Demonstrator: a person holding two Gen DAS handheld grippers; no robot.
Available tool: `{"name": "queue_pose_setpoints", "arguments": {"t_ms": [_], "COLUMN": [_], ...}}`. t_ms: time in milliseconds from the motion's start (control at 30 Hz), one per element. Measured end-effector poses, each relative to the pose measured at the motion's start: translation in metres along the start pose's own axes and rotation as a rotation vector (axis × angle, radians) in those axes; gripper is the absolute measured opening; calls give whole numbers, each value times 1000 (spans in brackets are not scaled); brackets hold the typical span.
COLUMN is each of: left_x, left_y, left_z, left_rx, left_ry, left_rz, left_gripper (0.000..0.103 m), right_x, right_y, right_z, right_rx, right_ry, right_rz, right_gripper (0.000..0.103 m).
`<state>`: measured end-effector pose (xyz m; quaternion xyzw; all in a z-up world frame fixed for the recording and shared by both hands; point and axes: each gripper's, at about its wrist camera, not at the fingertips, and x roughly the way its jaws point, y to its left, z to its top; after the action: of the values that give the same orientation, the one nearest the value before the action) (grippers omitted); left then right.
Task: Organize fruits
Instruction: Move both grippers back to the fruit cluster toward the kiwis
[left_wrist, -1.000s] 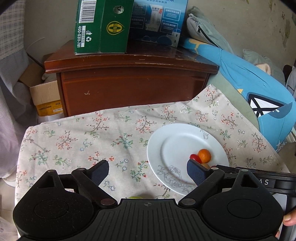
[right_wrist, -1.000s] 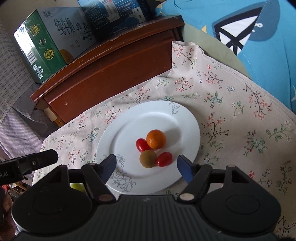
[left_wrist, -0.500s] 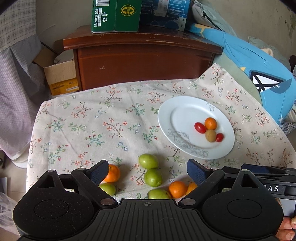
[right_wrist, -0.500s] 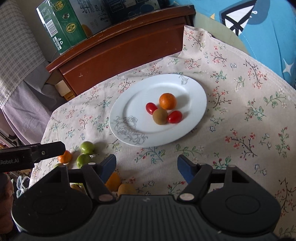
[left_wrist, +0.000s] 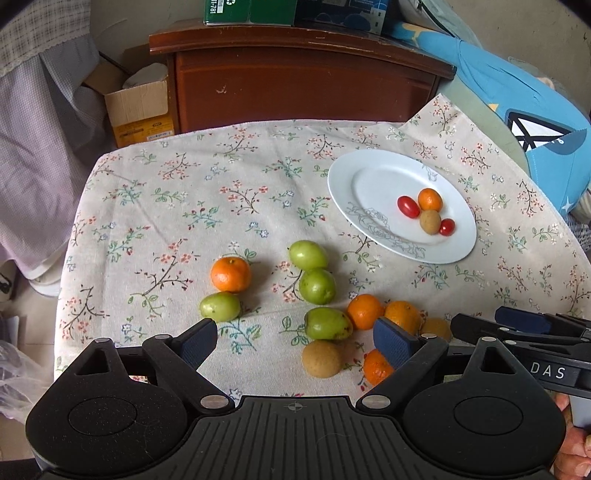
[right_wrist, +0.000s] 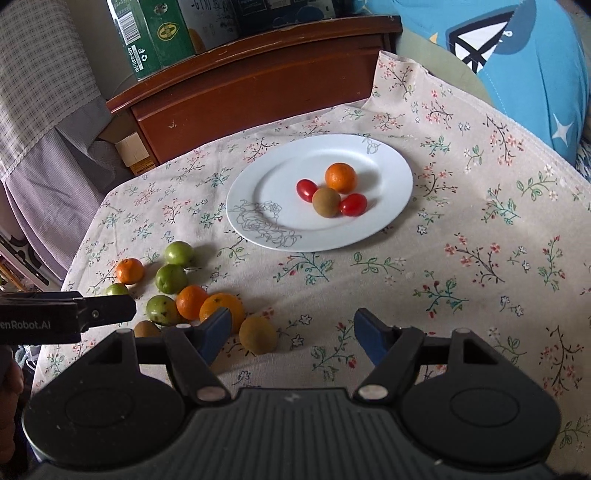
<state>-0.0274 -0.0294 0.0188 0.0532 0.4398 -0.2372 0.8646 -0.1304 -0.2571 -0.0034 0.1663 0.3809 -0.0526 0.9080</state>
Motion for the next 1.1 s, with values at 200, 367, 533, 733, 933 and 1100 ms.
{"name": "queue_pose_setpoints", "arguments": {"t_ms": [200,367,533,733,933,1100], "left_x": [-1,-2,2,8,17,22], "left_y": [2,-1,1,-2,-4,-7], "left_z": [-16,-21,-22,-25,-28,-29], "left_rx": [4,50,33,44,41,62], "left_ry": [14,-10,-9,0,15,10], "left_rz": [-11,-3,-27,-57,-71,-71], "left_gripper": [92,91,87,73,60,56], "right_x": [4,9,13,18,22,23], "right_y": [4,10,9,14,15,16], "right_z": [-6,-10,-11,-13,-14,-14], "right_rx": [-22,-54,-49,-79,-97,-106], "right_ry": [27,36,41,42,33,26], "right_rz": [13,13,23,48,54,59], "right_gripper": [73,73,68,47,35,30]}}
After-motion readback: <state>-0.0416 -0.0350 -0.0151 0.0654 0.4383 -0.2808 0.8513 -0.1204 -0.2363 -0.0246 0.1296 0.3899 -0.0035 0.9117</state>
